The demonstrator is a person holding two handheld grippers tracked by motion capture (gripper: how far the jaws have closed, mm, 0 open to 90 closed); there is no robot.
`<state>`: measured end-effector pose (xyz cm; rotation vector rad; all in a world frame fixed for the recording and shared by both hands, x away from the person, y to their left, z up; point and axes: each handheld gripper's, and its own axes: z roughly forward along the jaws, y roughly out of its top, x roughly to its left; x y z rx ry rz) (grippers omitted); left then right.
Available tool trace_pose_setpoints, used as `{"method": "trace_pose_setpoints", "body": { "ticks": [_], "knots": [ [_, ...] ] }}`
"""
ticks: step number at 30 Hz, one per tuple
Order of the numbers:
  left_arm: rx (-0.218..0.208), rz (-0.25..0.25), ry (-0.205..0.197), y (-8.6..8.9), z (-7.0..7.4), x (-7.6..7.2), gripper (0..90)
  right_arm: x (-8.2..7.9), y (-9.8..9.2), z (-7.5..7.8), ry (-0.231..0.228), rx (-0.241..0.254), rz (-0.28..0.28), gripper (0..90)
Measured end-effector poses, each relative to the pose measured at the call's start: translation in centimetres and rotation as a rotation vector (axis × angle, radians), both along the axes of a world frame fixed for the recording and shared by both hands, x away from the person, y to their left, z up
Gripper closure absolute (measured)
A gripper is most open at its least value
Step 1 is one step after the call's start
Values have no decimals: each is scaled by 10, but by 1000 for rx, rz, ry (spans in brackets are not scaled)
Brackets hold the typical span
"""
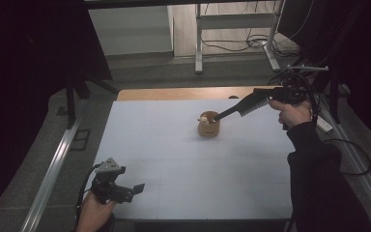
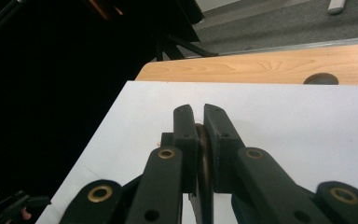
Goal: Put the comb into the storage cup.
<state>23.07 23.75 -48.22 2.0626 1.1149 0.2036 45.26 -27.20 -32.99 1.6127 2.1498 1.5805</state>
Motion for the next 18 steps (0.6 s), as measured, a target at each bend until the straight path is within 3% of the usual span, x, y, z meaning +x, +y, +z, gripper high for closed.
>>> {"method": "trace_pose_setpoints", "body": {
  "ticks": [18],
  "knots": [
    [3,-2,1,0,0,0,0,16,8,-9,11,-13,-22,847]
  ]
}}
